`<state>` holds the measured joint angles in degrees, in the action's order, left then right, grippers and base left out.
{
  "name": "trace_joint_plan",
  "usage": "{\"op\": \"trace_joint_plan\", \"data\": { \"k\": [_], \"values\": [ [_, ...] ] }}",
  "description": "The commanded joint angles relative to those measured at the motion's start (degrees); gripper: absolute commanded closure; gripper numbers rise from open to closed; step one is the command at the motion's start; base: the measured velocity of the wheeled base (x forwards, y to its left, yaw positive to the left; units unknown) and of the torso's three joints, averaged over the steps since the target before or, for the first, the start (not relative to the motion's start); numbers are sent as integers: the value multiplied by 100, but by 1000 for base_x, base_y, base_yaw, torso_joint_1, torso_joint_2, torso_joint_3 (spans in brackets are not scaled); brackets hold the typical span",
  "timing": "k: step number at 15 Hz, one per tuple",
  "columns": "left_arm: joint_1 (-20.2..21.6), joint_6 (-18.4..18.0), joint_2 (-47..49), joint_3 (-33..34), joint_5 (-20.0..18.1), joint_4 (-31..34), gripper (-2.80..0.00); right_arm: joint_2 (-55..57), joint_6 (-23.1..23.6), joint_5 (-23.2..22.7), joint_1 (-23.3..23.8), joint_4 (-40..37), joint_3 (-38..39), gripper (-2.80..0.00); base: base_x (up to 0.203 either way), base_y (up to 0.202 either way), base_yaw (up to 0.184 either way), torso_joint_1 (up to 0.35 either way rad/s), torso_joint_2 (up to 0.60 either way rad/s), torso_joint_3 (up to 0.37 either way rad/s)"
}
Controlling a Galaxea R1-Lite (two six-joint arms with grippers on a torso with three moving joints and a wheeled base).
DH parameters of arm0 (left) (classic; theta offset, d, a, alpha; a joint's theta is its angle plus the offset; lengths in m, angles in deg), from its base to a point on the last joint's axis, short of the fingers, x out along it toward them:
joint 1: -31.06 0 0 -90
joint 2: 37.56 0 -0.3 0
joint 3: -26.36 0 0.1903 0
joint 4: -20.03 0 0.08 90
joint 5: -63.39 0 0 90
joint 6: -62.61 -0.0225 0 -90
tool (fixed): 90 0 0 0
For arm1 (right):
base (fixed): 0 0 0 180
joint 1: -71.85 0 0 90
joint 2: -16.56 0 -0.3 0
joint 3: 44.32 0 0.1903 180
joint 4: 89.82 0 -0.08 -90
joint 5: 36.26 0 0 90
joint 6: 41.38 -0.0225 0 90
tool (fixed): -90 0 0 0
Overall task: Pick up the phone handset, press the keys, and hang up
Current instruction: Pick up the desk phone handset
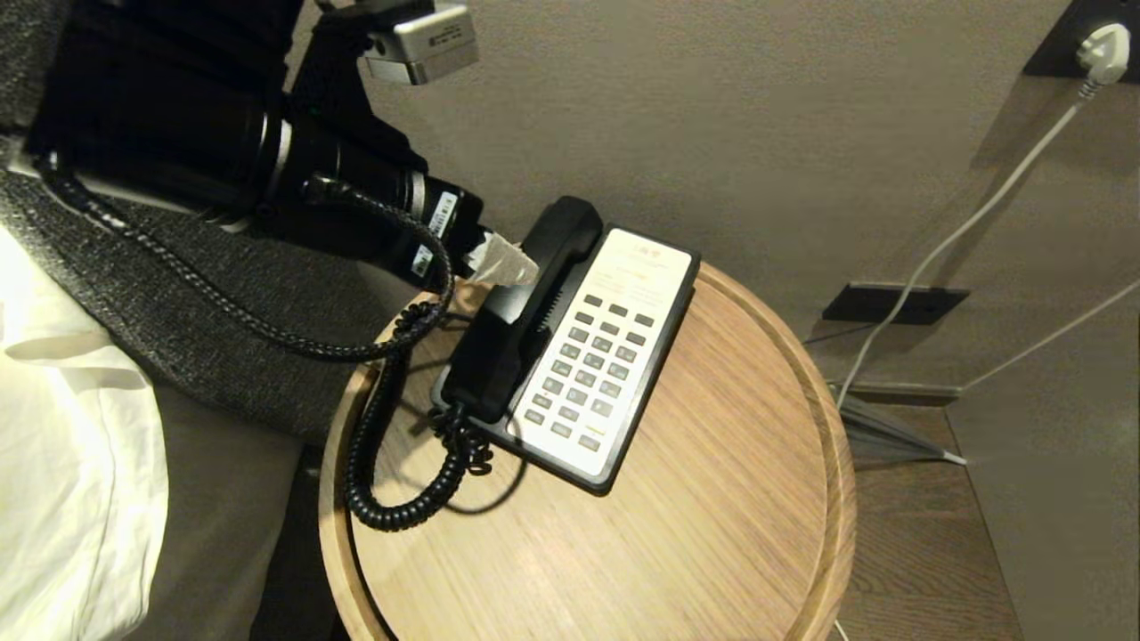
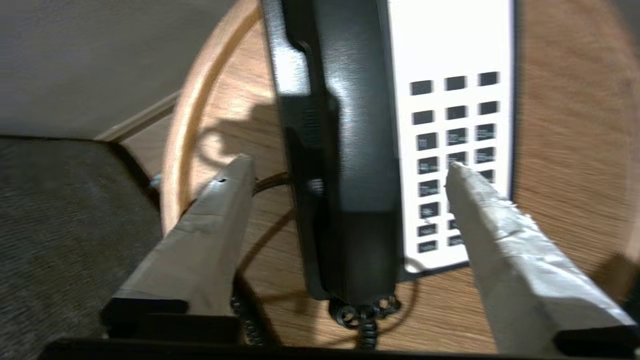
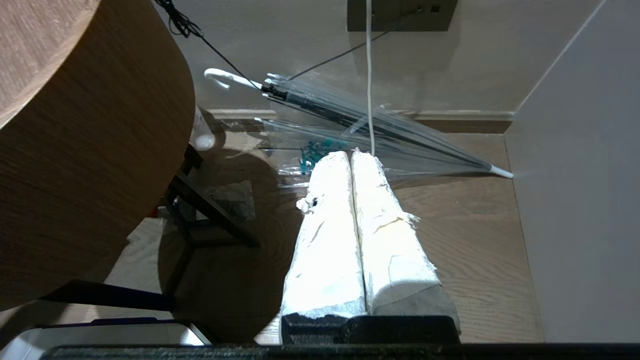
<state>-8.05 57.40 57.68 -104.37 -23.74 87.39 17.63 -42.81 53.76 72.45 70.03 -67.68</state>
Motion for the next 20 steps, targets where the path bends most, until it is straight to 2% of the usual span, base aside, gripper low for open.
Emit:
{"op": "trace_joint_plan", "data": {
  "k": [1, 4, 13, 14, 20],
  "values": [
    [-249, -31, 87, 27, 193, 45, -280, -2, 2, -2, 1, 3, 114, 0, 0, 0, 0, 0, 0, 0],
    [-284, -135, 302, 30, 627, 43, -280, -2, 2, -2, 1, 3, 114, 0, 0, 0, 0, 0, 0, 0],
    [-281, -134, 606, 14, 855, 40, -280, -2, 2, -2, 1, 3, 114, 0, 0, 0, 0, 0, 0, 0],
    [-281, -130, 625, 19, 855, 44, 0, -2, 2, -2, 1, 3, 114, 0, 0, 0, 0, 0, 0, 0],
    [-273, -104, 628, 14, 854, 40, 0, -2, 2, -2, 1, 3, 114, 0, 0, 0, 0, 0, 0, 0]
  ]
}}
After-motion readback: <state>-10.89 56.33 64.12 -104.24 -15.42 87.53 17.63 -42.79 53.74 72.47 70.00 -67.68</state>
